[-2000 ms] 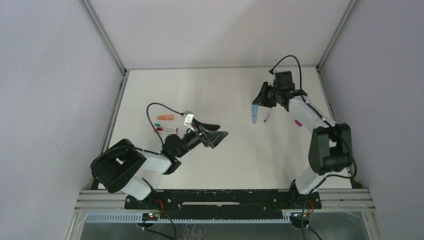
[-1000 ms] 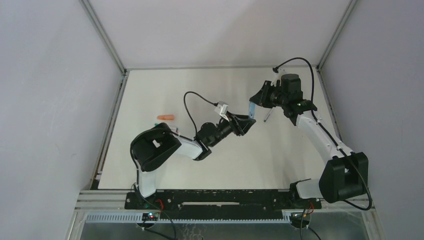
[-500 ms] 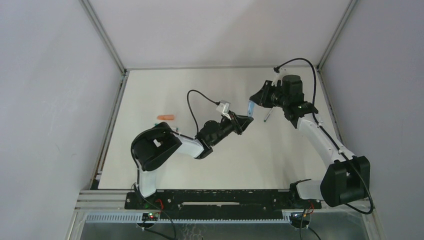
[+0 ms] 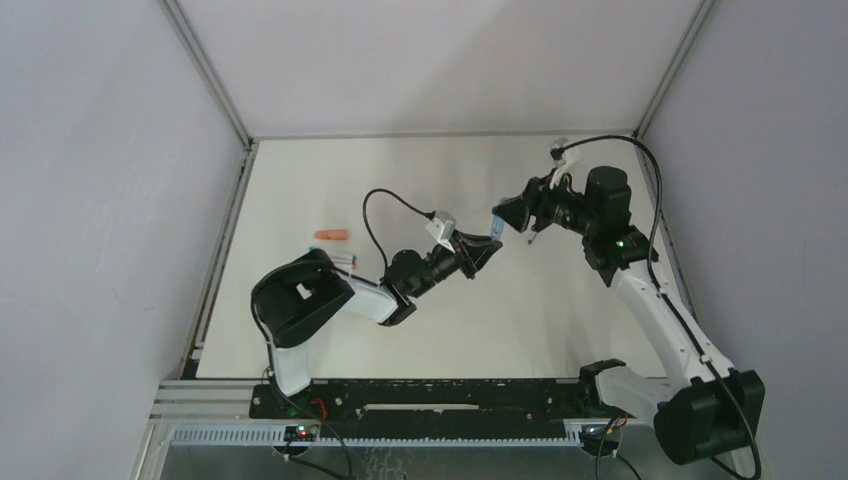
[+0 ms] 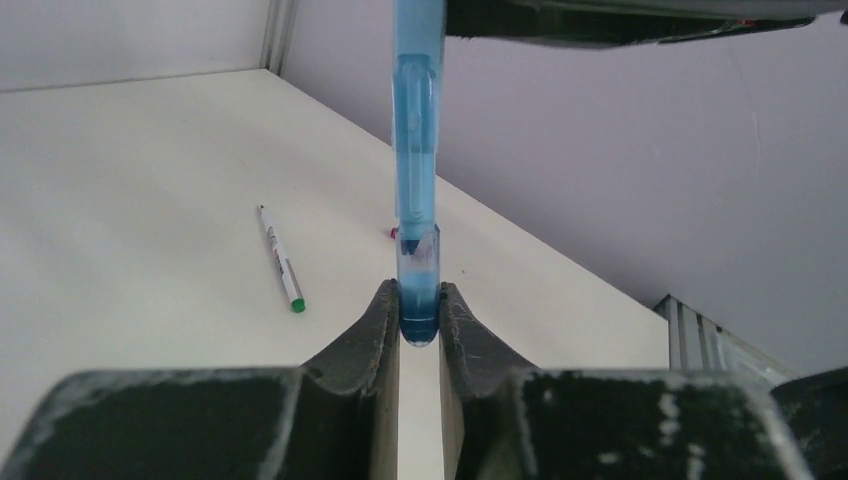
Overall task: Insert the pens into the pen caps
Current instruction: Insert the pen cap onto the pen.
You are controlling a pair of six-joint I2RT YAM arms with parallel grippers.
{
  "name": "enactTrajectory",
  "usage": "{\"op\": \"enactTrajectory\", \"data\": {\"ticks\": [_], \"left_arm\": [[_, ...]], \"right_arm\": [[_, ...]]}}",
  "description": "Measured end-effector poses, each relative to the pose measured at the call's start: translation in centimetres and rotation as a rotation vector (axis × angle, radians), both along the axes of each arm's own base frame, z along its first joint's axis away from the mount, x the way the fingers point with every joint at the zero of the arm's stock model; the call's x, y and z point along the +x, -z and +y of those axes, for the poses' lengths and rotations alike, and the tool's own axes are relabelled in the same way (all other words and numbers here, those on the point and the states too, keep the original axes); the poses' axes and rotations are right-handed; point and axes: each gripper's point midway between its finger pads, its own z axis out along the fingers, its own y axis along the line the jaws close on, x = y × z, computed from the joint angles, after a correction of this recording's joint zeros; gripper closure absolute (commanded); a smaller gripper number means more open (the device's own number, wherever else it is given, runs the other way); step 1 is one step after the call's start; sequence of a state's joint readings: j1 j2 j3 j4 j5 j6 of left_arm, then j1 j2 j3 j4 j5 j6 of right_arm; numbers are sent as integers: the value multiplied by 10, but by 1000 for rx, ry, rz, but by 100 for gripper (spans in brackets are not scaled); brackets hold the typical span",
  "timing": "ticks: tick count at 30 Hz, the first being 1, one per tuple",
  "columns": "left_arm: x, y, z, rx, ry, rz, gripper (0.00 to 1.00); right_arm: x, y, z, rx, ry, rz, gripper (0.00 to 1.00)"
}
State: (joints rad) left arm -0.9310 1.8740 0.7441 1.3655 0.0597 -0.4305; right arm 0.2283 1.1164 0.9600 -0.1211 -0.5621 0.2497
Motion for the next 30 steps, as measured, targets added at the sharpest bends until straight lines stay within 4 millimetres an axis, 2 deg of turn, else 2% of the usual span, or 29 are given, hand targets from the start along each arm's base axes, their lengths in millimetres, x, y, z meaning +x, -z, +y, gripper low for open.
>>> {"op": "enactTrajectory", "data": {"ticks": [3,6,8,11,19,23,26,30], "left_arm": [[-7,-1,3,25,20,-42,100],[-16,-7,7,38,47,-92,100],[-23,-8,10,53,68,-123,100],[-35,-3,14,83,106,-154,100],[-72,16,22,140,253,-184,100],[-83,21,23,149,302,-191,100],[-90,22,22,150,335,-200,100],[-97,25,23,157,369,-211,100]], "right_arm": [[-25,-11,5,-4,-123,-87,23],[-48,-27,3,-5,-234,-187,21],[-59,-38,-3,-13,-287,-258,17],[-70,-43,-8,-32,-343,-316,12],[-95,-32,-1,-33,-527,-349,6],[-100,-16,4,-36,-615,-338,5],[-107,3,7,-52,-693,-345,9],[-120,20,13,-84,-770,-368,22]]}}
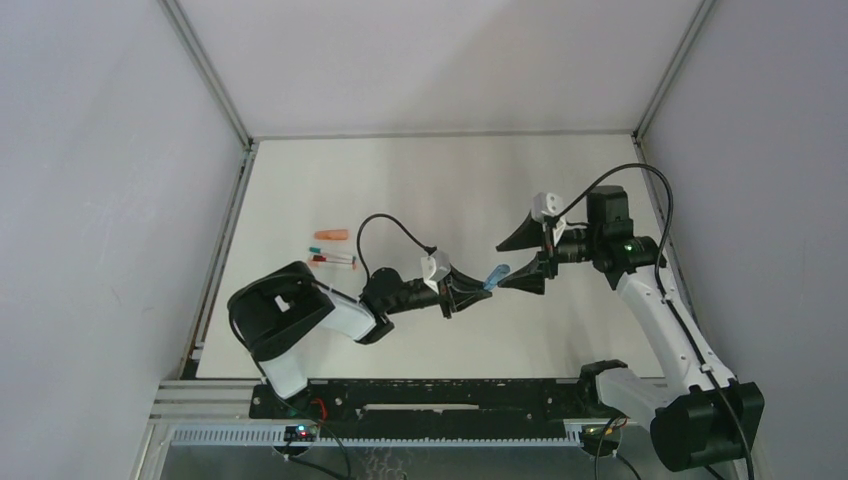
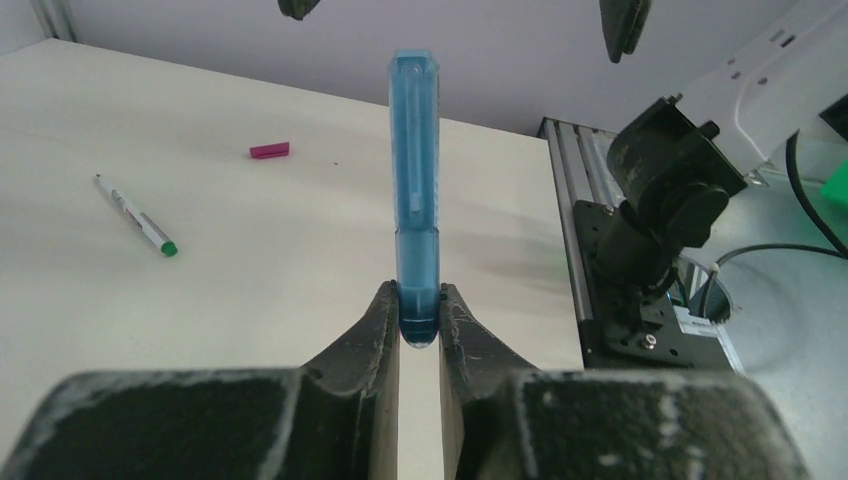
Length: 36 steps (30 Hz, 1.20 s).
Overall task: Insert the pens into the pen caps
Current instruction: Insert the pen cap onto the pen.
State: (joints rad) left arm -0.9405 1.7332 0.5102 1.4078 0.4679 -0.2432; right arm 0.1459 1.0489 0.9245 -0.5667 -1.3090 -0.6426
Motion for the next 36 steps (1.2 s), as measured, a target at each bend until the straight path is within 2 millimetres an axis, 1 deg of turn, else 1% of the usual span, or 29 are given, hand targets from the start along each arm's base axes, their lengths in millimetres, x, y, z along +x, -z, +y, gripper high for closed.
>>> {"op": "enactTrajectory", "data": {"ticks": [3,6,10,13,17,18,19,22,26,30,33,36], "left_arm": [[-5,4,3,11,15,-5,100],[-9,5,6,14,23,-9,100],[-11,5,7,16,32,-14,100],[-12,3,7,12,33,-18,100],[-12,1,7,8,33,-23,100],[-12,1,7,8,33,-24,100],[-12,1,7,8,33,-24,100],[-12,1,7,8,33,-30,100],[-14,2,8,12,41,-30,100],[-18,9,11,31,51,-18,100],[-20,18,16,57,49,3,100],[-21,27,22,84,43,25,100]], "right_arm": [[-5,5,4,-15,-28,-17,31],[-4,12,5,-32,-35,-13,39],[-2,23,5,-67,-33,2,46],[-1,26,5,-85,-34,6,49],[-2,28,4,-99,-40,5,49],[-2,28,4,-101,-43,0,52],[-3,28,4,-103,-47,-4,58],[-7,30,5,-114,-61,-10,71],[-12,34,10,-132,-92,-20,81],[-16,40,21,-159,-153,-19,91],[-19,47,30,-186,-200,5,92],[-20,56,38,-212,-233,27,91]]}}
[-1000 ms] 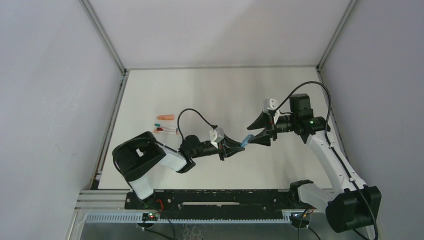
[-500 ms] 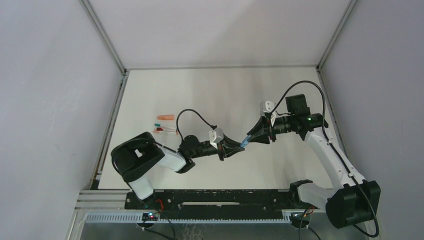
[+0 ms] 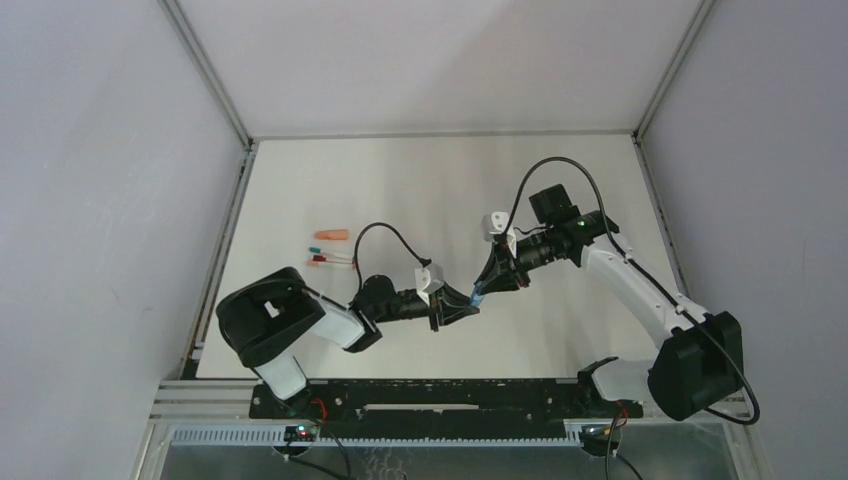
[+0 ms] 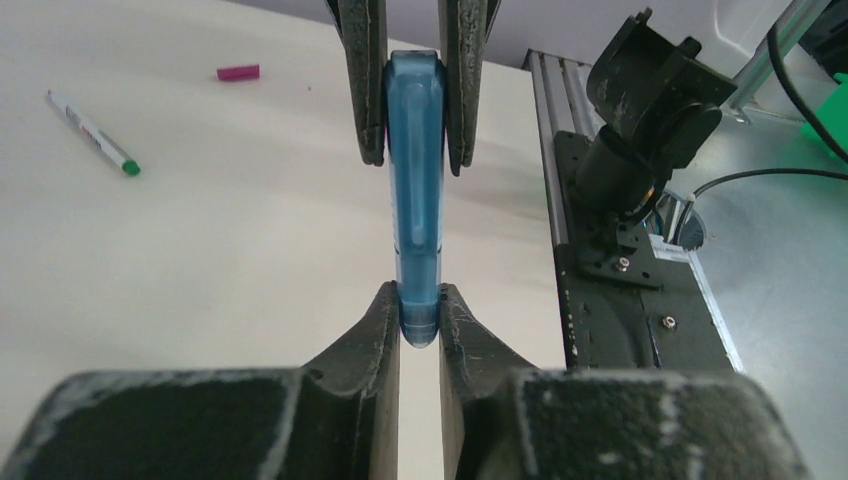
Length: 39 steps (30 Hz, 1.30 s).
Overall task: Insert the pens into the pen caps
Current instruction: Insert the pen cap onto the pen, then place the pen at the center of the board.
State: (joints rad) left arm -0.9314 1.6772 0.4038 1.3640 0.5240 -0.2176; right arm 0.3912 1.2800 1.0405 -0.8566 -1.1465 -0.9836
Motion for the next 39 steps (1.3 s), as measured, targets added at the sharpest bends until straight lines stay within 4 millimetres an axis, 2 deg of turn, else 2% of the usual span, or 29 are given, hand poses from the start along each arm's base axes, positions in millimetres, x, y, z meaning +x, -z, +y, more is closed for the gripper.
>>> {"op": "enactTrajectory", "data": {"ticks": [3,4,8,12,16,21,24,28,31,36,39], "left_arm": [[0,7,6,24,-9,22,100],[0,8,8,28,-11,31,100],[5,10,12,33,-27,55,100],[11,-9,13,-29,-45,28,100],[12,-18,13,-60,-54,23,100],[14,-20,14,-69,-61,33,100],[17,-20,15,-73,-73,47,100],[31,-22,20,-92,-135,106,100],[49,-24,31,-120,-209,180,100],[84,-17,66,-180,-365,386,100],[94,-7,84,-205,-434,498,100]], "right_arm": [[1,8,4,-24,-12,21,88],[2,10,5,-30,-14,27,84],[7,12,7,-43,-11,46,53],[0,14,3,-67,3,101,28],[6,0,-8,-38,68,114,11],[20,-29,-33,28,187,37,6],[23,-37,-41,45,221,-7,6],[19,-31,-44,39,232,-25,6],[20,-25,-46,23,242,-26,6],[26,-21,-46,-1,252,-60,6],[27,-19,-44,-13,250,-76,6]]}}
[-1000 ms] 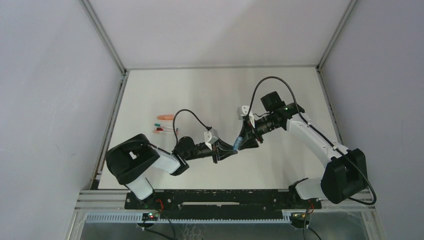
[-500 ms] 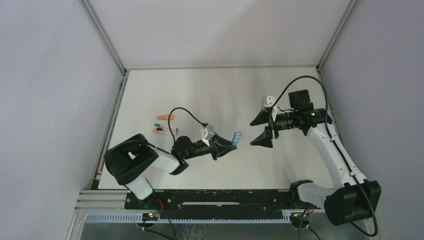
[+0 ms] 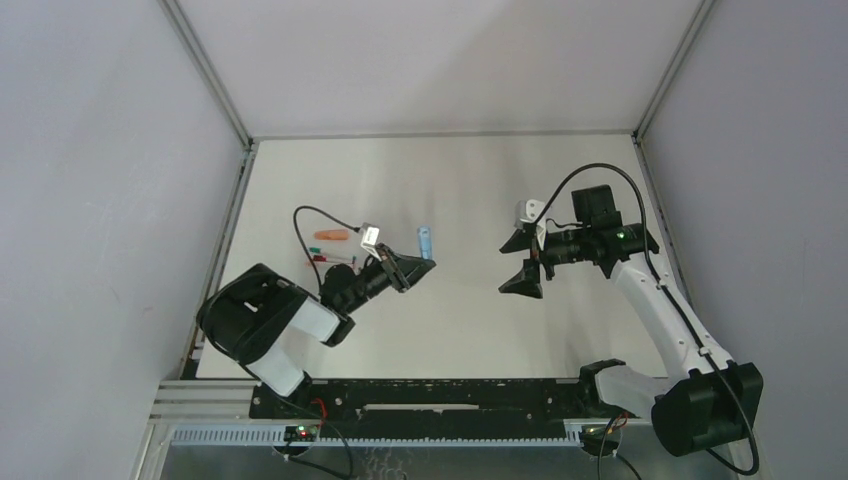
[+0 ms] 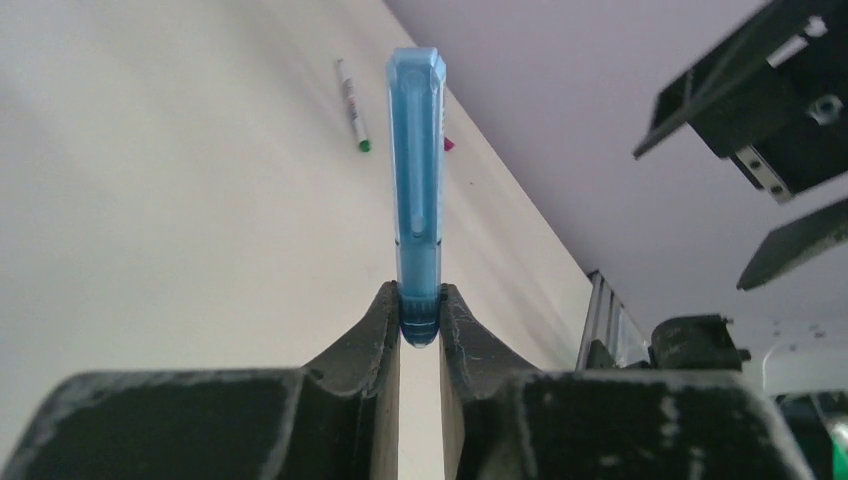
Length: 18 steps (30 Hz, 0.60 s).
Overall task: Insert the pens into the pen caps
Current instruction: Place the pen at the center of the board.
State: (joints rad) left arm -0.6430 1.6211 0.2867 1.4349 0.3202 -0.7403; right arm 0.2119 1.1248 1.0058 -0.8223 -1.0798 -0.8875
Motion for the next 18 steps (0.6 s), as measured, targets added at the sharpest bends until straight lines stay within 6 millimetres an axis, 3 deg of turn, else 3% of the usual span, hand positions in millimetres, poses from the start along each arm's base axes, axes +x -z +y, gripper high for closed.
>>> {"op": "enactTrajectory", "data": {"ticks": [6,18], "left_arm": [[5,24,39,-42,-137,204,100],[10,30,126,-170,-594,391,98]], "right_arm": [[2,4,2,-25,4,-15,6],[5,6,2,-43,11,-26,6]]}}
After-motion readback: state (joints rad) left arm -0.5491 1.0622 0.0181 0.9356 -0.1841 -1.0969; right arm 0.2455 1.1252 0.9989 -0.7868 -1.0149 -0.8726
